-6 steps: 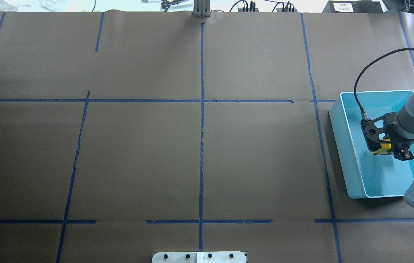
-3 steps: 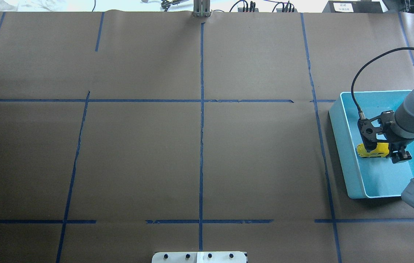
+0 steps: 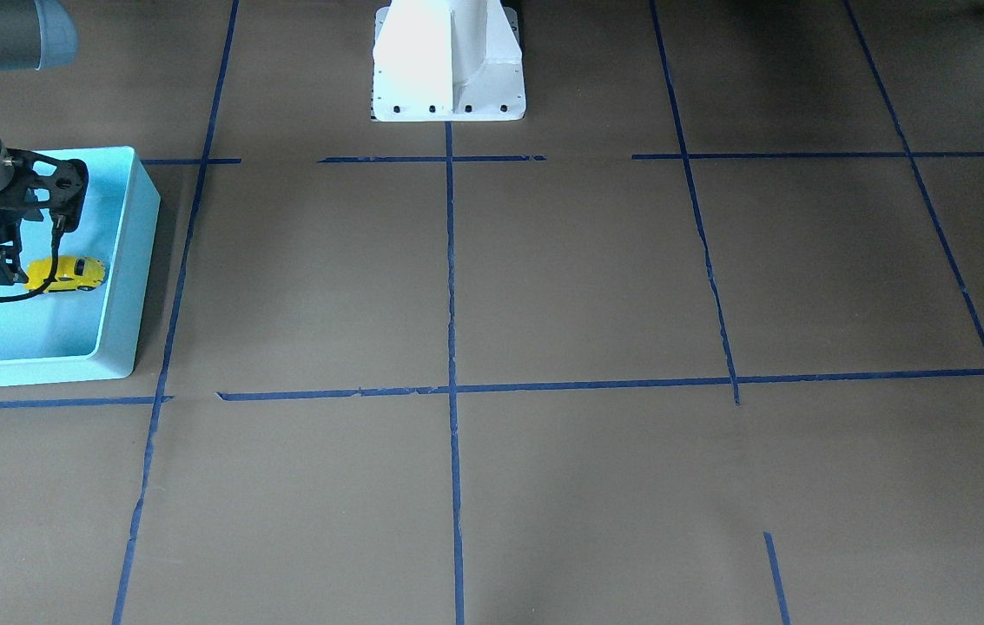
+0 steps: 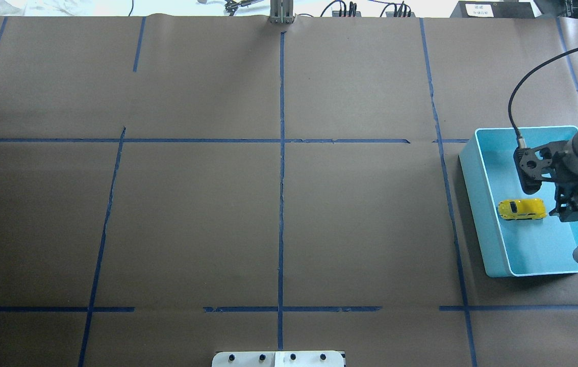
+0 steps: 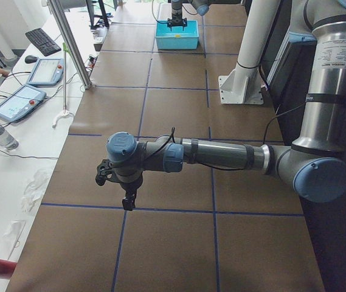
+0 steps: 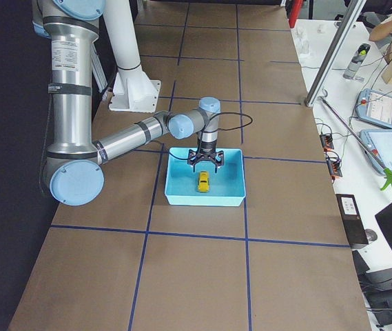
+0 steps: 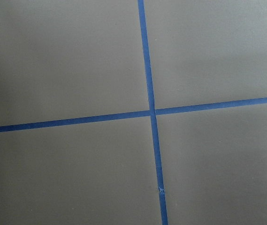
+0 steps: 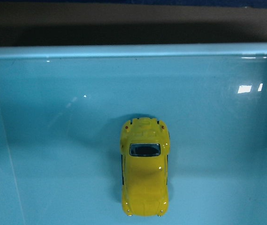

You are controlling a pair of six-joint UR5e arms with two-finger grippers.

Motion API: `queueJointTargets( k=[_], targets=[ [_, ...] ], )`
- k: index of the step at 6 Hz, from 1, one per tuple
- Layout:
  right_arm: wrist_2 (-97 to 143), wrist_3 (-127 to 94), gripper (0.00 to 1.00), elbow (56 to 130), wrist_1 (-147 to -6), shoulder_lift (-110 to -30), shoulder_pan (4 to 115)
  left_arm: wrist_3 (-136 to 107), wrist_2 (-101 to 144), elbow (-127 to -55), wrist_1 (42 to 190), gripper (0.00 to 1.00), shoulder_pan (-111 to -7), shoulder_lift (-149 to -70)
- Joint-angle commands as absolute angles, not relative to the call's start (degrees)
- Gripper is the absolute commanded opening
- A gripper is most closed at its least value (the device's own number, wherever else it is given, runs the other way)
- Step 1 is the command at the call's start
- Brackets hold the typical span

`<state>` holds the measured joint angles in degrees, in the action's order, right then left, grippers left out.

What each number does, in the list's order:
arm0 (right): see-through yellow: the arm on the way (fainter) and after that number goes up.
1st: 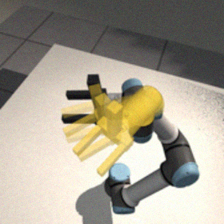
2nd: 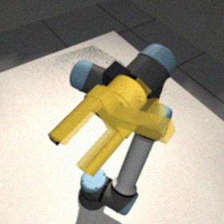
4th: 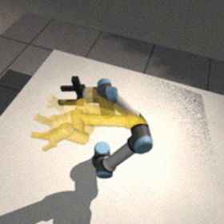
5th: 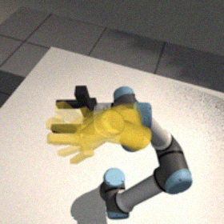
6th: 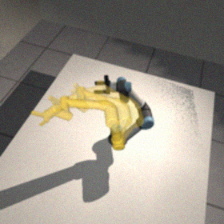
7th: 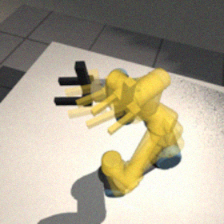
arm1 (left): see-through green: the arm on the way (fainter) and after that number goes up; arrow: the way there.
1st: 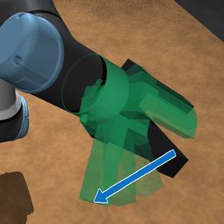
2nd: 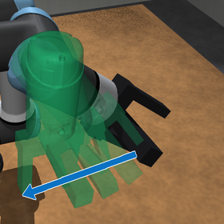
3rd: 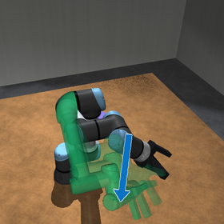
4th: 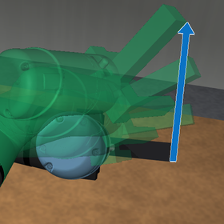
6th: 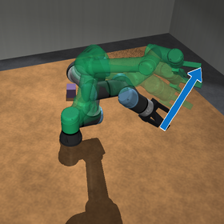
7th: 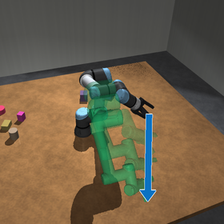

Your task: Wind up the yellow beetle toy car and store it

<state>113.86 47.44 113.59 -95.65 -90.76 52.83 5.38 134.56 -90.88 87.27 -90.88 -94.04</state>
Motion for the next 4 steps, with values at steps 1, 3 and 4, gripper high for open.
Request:
queueJointTargets(
  k=[1, 3, 4],
  targets=[
    [118.19, 47.11, 1.00, 113.73, -108.29, -85.81, 65.05, 5.36, 134.56, -90.88, 87.36, 1.00, -90.88, -94.04],
    [119.79, 46.85, 1.00, 108.94, -110.56, -86.48, 77.27, 5.45, 134.56, -90.79, 87.28, 1.00, -90.79, -94.04],
    [123.36, 45.45, 1.00, 104.81, -110.04, -87.70, 84.91, 5.45, 134.56, -90.79, 87.28, 1.00, -90.79, -94.13]
  ],
)
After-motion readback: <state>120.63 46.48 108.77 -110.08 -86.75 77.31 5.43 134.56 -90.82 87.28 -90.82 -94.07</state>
